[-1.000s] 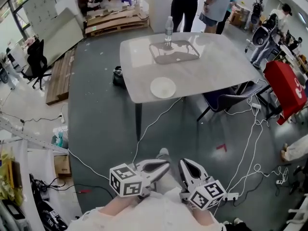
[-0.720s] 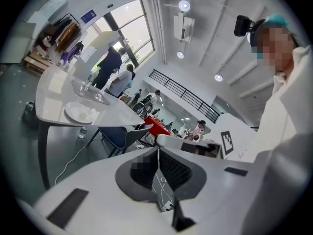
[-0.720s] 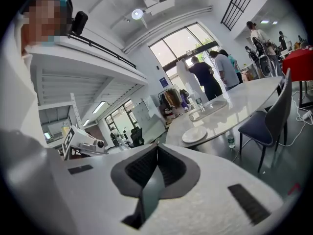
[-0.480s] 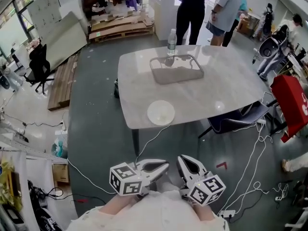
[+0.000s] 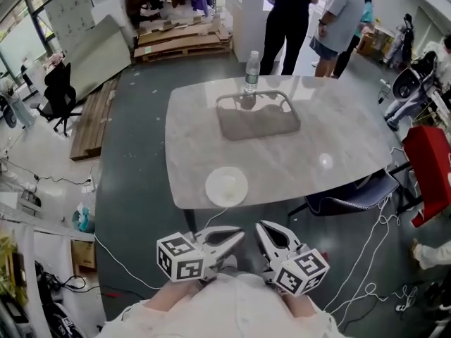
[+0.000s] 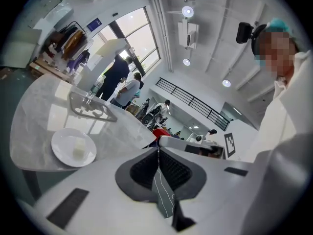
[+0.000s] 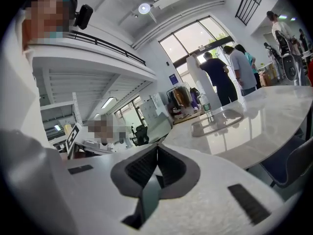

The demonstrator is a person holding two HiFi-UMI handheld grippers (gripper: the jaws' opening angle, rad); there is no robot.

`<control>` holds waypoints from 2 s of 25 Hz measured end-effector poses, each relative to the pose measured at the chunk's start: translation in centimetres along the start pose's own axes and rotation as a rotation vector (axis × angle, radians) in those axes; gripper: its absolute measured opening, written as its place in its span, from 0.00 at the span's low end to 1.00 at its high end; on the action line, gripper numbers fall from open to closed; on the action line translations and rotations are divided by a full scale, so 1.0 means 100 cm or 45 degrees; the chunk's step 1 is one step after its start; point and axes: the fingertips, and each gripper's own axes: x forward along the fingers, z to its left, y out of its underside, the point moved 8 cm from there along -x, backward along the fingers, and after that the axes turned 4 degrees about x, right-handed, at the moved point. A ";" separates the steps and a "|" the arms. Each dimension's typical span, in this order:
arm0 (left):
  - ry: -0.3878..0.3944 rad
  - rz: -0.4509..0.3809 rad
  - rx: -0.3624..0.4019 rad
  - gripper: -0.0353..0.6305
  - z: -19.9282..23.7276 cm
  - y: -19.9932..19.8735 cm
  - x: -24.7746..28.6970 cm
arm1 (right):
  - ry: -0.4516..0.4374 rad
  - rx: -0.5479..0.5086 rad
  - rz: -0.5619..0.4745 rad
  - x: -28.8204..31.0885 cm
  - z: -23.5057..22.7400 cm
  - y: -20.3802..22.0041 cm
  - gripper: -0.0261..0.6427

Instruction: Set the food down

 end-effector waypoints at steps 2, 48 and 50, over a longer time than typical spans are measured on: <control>-0.017 -0.028 -0.021 0.08 0.004 -0.004 0.006 | -0.010 0.008 0.004 0.004 -0.009 -0.005 0.04; -0.023 0.066 -0.212 0.08 0.163 -0.067 0.006 | 0.148 0.246 0.146 0.144 -0.064 -0.011 0.04; -0.042 0.058 -0.189 0.08 0.174 -0.072 0.004 | 0.155 0.258 0.152 0.150 -0.064 -0.010 0.04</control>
